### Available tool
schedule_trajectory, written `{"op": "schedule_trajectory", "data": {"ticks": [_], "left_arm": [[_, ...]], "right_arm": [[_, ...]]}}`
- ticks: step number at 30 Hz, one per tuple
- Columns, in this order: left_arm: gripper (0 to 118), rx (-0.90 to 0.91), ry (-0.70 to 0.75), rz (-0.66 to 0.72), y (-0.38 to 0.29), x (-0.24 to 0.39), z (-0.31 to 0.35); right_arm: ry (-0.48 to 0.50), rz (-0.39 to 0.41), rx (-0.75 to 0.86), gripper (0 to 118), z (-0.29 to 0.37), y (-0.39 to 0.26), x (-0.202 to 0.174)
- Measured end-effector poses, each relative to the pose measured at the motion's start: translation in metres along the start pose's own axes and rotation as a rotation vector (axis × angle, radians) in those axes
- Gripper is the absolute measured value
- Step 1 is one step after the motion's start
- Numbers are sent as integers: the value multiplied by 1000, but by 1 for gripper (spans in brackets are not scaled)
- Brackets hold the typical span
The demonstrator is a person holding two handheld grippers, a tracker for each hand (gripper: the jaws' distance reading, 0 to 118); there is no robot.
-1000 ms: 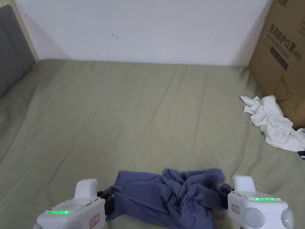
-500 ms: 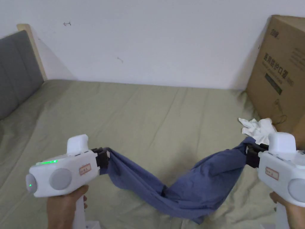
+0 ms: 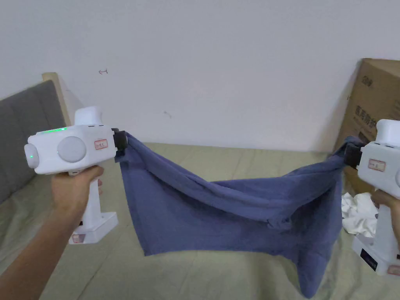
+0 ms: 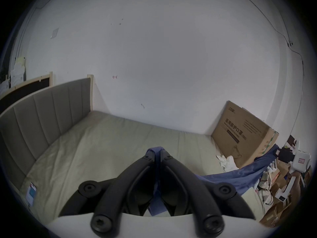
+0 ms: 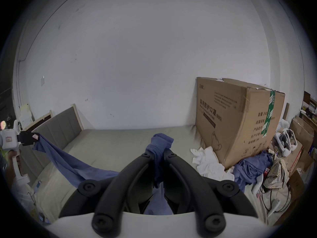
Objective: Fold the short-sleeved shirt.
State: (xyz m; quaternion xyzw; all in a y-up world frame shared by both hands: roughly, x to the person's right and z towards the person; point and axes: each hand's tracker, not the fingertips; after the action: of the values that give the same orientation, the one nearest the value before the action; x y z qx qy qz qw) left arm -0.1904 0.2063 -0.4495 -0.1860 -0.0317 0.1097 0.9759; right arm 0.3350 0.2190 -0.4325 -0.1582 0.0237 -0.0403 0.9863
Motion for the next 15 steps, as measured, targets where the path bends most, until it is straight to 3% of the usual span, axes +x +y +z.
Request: {"op": "schedule_trajectory", "data": {"ticks": [8,15], "left_arm": [[9,52,51,-89,53,10,-34],[9,7,83,-97,38,-1,-75]], "right_arm": [[-33,5,42,11,-29,37,1],[-46,-15,4,11,-61,18,4]]}}
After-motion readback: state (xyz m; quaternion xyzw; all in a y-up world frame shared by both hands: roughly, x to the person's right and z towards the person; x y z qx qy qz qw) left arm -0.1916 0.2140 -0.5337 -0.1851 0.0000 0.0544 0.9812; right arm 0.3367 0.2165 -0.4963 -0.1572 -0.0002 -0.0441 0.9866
